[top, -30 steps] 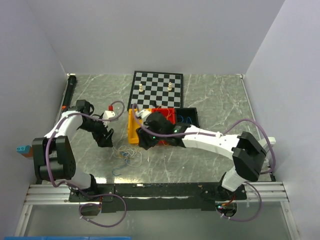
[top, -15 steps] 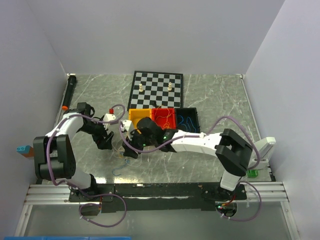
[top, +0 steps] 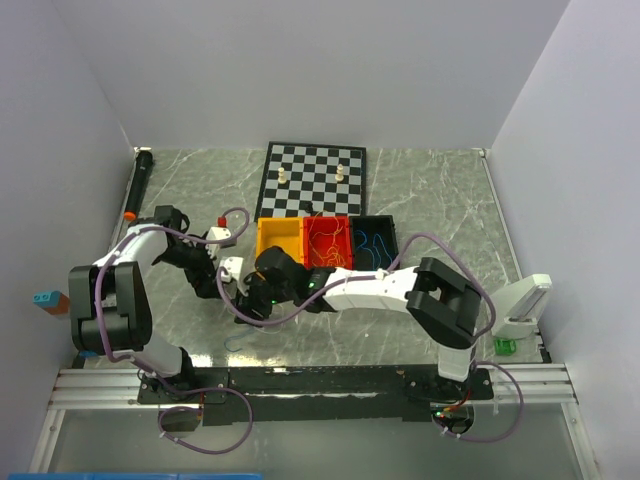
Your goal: Untangle the cables
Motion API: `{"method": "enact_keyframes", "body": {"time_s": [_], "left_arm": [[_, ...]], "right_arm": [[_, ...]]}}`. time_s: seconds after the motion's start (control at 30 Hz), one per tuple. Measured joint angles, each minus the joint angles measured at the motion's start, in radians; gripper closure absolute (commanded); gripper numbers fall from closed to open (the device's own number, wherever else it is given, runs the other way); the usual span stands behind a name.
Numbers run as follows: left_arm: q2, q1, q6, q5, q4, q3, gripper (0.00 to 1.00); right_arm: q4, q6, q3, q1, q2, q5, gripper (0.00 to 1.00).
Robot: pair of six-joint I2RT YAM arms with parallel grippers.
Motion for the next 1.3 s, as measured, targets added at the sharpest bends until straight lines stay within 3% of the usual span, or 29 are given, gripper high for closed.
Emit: {"method": "enact_keyframes", "body": {"time_s": [0.17, 0.27, 0.4, 0.6, 0.7, 0.77, 0.8, 0.93, 1.0, 1.03, 1.1, 1.3], "left_arm": [[0.000, 0.000, -0.017, 0.001, 0.023, 0.000, 0.03], [-0.001, 0.000, -0.022, 0.004, 0.032, 0.000, 0.03], [-0.001, 0.000, -0.023, 0.012, 0.033, 0.000, 0.04], [0.005, 0.000, -0.014, 0.030, 0.010, 0.017, 0.57], [0.030, 0.000, -0.008, 0.035, -0.013, 0.045, 0.75], [0.051, 0.000, 0.000, 0.037, -0.024, 0.058, 0.79], [0.060, 0.000, 0.004, 0.037, -0.031, 0.062, 0.88], [0.066, 0.001, 0.009, 0.040, -0.048, 0.063, 0.92], [0.066, 0.002, 0.010, 0.047, -0.061, 0.069, 0.88], [0.066, 0.002, 0.013, 0.055, -0.073, 0.077, 0.79], [0.066, 0.002, 0.026, 0.070, -0.099, 0.099, 0.49], [0.029, 0.006, 0.130, 0.175, -0.239, 0.184, 0.08]], "right_arm": [[-0.007, -0.018, 0.039, 0.007, 0.054, 0.028, 0.74], [-0.012, -0.027, 0.042, 0.007, 0.058, 0.044, 1.00], [-0.013, -0.025, 0.040, 0.007, 0.052, 0.079, 1.00], [-0.009, -0.024, -0.039, 0.007, -0.094, 0.137, 1.00], [-0.008, -0.019, -0.084, 0.007, -0.220, 0.164, 1.00], [-0.003, -0.012, -0.112, 0.007, -0.317, 0.181, 1.00], [0.002, -0.007, -0.122, 0.007, -0.363, 0.187, 1.00], [0.030, 0.013, -0.175, 0.007, -0.513, 0.210, 1.00], [0.032, 0.023, -0.196, 0.007, -0.563, 0.221, 1.00], [0.032, 0.026, -0.204, 0.007, -0.579, 0.229, 1.00], [0.025, 0.029, -0.211, 0.007, -0.594, 0.241, 1.00], [0.000, 0.028, -0.211, 0.007, -0.590, 0.266, 1.00]]}}
